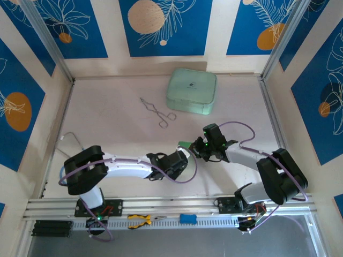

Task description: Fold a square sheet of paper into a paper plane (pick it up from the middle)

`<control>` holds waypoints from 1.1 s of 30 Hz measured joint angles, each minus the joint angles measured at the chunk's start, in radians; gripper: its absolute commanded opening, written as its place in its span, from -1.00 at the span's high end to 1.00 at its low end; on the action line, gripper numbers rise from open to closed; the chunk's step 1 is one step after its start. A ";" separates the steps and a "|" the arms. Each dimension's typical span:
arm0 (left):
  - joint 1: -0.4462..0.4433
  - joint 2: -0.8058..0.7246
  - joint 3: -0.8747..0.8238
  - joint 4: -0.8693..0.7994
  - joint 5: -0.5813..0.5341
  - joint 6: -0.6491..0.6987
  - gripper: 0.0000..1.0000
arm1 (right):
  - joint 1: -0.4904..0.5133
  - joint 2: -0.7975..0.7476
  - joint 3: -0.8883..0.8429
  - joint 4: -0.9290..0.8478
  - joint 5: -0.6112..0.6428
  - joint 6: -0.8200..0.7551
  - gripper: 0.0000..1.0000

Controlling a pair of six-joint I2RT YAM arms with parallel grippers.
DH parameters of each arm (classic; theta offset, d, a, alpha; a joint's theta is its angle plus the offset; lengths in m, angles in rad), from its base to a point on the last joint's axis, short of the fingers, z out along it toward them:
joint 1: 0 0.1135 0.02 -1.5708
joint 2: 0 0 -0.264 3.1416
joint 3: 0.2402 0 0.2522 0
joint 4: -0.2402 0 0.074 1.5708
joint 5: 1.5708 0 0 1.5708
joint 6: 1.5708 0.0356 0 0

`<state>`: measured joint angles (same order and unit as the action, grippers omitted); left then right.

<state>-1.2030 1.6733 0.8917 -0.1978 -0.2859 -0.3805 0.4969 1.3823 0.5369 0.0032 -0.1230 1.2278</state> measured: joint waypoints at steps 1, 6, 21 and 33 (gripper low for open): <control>0.000 0.000 -0.002 0.003 0.000 -0.004 0.96 | 0.000 -0.004 0.000 -0.006 0.000 -0.005 0.65; 0.000 0.000 -0.018 0.029 0.012 -0.029 0.99 | -0.004 -0.044 0.006 -0.050 0.005 -0.038 0.40; 0.087 -0.010 -0.140 0.260 0.237 -0.138 1.00 | -0.039 -0.329 -0.038 -0.132 0.026 -0.113 0.01; 0.170 -0.005 -0.217 0.438 0.436 -0.237 1.00 | -0.038 -0.373 -0.131 -0.131 -0.016 -0.124 0.10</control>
<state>-1.0332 1.6680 0.6743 0.2401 0.1501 -0.6170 0.4587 1.0088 0.4057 -0.1280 -0.1394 1.1042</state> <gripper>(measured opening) 0.064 0.469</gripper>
